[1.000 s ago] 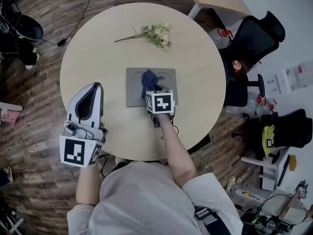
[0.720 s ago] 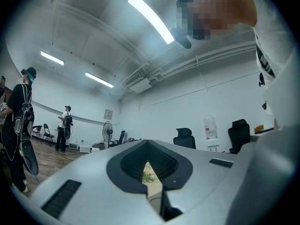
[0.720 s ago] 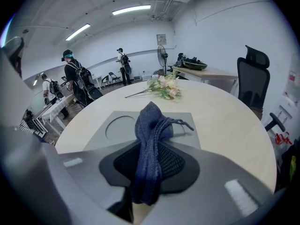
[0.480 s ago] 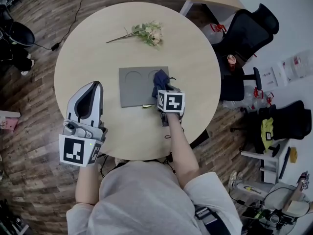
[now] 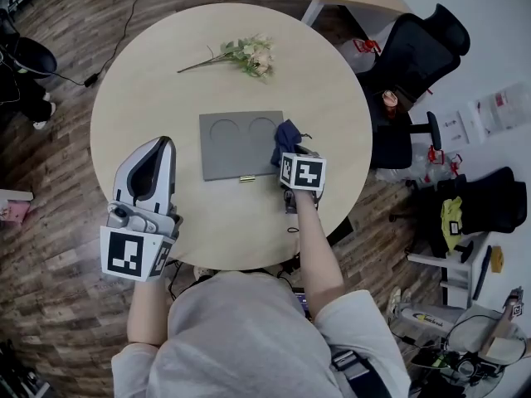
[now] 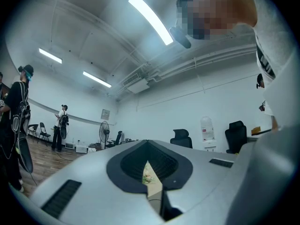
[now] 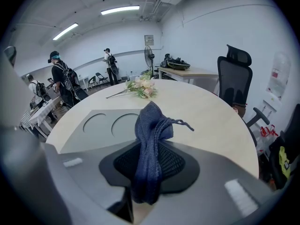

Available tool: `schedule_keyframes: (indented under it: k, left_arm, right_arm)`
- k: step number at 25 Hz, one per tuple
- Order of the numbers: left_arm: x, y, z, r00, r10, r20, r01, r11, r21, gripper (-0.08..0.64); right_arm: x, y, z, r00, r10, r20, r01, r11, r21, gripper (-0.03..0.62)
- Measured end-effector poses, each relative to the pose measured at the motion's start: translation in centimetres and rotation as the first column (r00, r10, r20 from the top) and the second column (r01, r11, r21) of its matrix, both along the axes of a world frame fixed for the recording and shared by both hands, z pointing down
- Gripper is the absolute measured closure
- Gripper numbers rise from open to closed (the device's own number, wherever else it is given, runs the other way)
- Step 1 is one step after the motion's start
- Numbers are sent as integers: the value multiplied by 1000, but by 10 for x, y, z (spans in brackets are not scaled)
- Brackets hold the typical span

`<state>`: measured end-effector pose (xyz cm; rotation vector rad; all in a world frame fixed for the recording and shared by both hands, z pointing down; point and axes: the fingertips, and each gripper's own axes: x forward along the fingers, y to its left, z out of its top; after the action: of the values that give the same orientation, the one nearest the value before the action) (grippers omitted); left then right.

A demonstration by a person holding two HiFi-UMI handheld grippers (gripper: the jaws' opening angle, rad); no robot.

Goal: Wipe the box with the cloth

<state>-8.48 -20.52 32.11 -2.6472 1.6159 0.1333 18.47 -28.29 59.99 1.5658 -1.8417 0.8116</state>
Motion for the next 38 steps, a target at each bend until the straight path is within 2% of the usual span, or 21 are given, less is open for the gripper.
schedule_keyframes:
  k: [3,6,13,19,23,28,38]
  left_arm:
    - [-1,3,-2,1000,-3,3,2,1000,4,552]
    - [-5,7,-2,1000,-10,4,9,1000,5,552]
    - [-15,17,-2,1000,-29,4,29,1000,2,552]
    - [-22,28,-1,999,-43,2,43,999,-3,552]
    - [-27,34,0,999,-50,2,50,999,-4,552]
    - [-31,39,1,999,-50,3,50,999,-4,552]
    - [-21,44,3,1000,-18,-8,18,1000,-2,552]
  right_arm:
    - [-5,2,-5,1000,-3,11,3,1000,3,479]
    - [-26,11,-10,998,-29,59,29,1000,8,479]
    - [-117,34,-14,968,-157,197,155,988,21,479]
    - [-185,55,-13,934,-262,242,265,964,19,479]
    - [-215,64,-8,919,-321,227,326,945,15,479]
    - [-211,64,-1,925,-326,193,330,944,15,479]
    - [-140,58,2,965,-196,172,194,981,29,479]
